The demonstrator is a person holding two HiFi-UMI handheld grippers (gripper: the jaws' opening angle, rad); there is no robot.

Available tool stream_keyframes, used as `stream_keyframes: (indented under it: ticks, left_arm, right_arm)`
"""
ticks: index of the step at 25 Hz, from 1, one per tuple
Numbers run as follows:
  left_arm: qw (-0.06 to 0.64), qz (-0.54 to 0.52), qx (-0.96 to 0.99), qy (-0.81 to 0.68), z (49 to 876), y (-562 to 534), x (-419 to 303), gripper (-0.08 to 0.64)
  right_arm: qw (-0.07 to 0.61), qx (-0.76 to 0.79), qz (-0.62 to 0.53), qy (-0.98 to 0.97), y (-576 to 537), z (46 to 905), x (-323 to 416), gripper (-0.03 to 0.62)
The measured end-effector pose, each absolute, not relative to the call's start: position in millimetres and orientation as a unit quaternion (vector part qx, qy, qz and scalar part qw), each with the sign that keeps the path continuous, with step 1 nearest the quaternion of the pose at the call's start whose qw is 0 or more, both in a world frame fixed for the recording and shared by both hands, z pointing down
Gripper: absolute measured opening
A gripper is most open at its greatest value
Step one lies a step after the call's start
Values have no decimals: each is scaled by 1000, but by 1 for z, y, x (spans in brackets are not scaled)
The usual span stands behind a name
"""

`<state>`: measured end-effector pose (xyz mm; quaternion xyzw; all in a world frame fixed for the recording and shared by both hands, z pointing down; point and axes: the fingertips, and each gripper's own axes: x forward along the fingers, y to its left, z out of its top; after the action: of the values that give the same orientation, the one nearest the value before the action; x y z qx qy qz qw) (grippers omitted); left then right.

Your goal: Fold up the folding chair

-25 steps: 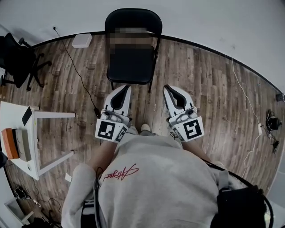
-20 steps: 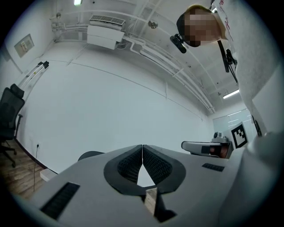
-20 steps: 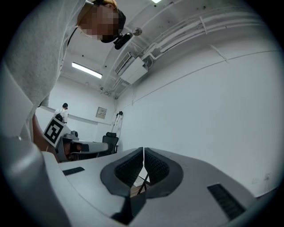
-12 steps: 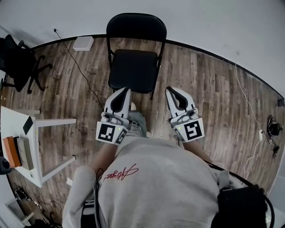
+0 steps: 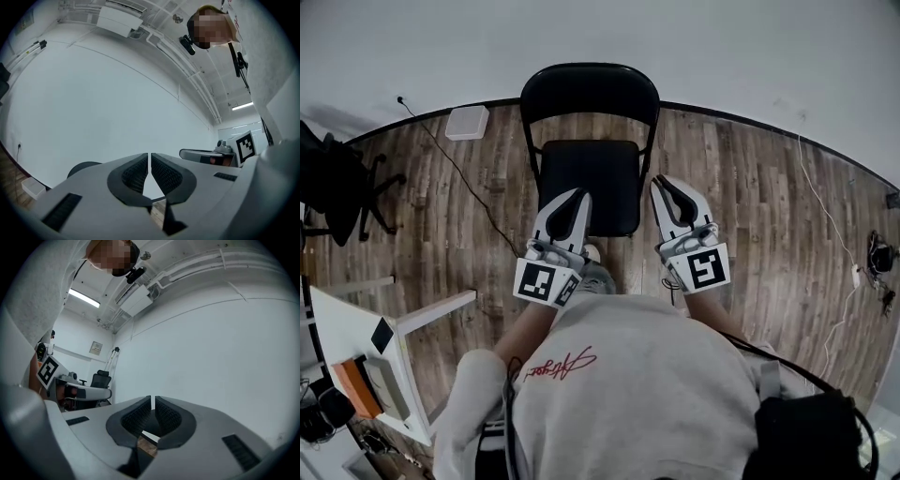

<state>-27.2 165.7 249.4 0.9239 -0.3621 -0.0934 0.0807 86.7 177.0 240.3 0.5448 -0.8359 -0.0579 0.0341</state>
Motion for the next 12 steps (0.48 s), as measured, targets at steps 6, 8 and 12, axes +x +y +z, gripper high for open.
stream_keyframes:
  ticks: [6, 8, 12]
  left_arm:
    - [156, -78, 918, -356, 286, 123, -21, 162]
    - [201, -80, 906, -364, 314, 115, -21, 218]
    - [330, -70, 845, -415, 400, 108, -31, 266]
  right_arm:
    - [63, 575, -8, -816, 122, 270, 103, 97]
    - [84, 577, 10, -812, 108, 290, 113, 169]
    - [122, 585, 40, -801, 75, 340, 144, 196]
